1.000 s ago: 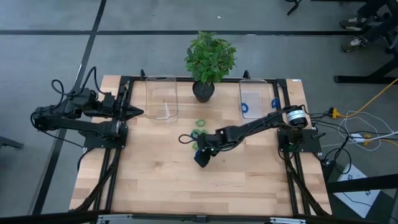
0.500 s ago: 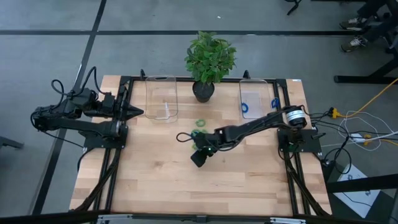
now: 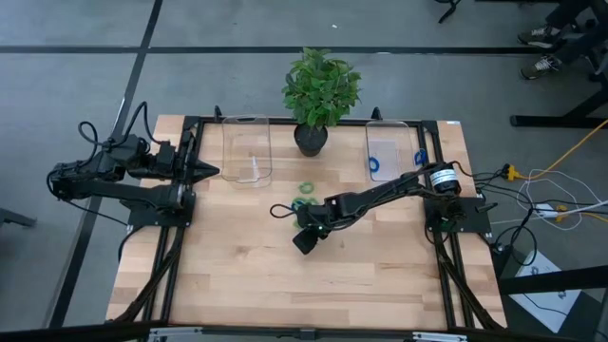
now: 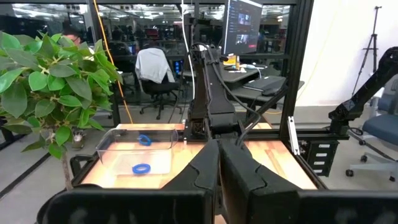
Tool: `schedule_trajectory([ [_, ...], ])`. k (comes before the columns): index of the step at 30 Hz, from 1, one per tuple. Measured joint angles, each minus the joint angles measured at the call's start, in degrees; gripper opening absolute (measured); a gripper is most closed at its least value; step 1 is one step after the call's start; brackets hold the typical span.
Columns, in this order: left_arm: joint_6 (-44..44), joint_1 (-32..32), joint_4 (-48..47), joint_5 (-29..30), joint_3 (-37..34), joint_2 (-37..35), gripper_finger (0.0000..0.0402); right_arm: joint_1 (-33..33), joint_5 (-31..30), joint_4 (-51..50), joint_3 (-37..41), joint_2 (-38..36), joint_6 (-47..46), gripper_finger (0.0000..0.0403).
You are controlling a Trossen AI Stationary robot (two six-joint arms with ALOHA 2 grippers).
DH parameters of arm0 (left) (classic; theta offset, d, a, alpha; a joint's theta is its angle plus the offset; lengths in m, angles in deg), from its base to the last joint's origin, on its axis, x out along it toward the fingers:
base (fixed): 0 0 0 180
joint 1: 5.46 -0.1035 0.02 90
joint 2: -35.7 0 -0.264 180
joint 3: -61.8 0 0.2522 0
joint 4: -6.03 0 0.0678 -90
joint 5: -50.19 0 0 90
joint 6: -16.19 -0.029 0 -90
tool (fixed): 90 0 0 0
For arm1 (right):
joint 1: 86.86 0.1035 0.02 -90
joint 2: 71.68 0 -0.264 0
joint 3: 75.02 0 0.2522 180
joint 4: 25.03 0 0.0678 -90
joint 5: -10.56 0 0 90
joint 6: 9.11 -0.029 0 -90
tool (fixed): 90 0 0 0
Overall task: Sort spring keychains
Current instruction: Put the blue spring keychain into the right transparent bin
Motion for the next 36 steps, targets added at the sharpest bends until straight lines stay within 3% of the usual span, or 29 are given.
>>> schedule_trajectory([
  [14, 0.0, 0.0, 0.0, 0.0, 0.0, 0.0, 0.0013, -0.2, 0.1, -6.1, 0.0, -0.2, 4.5, 0.0176],
  [36, 0.0, 0.0, 0.0, 0.0, 0.0, 0.0, 0.0009, -0.2, -3.8, -12.1, 0.1, 0.0, 19.5, 0.0071],
])
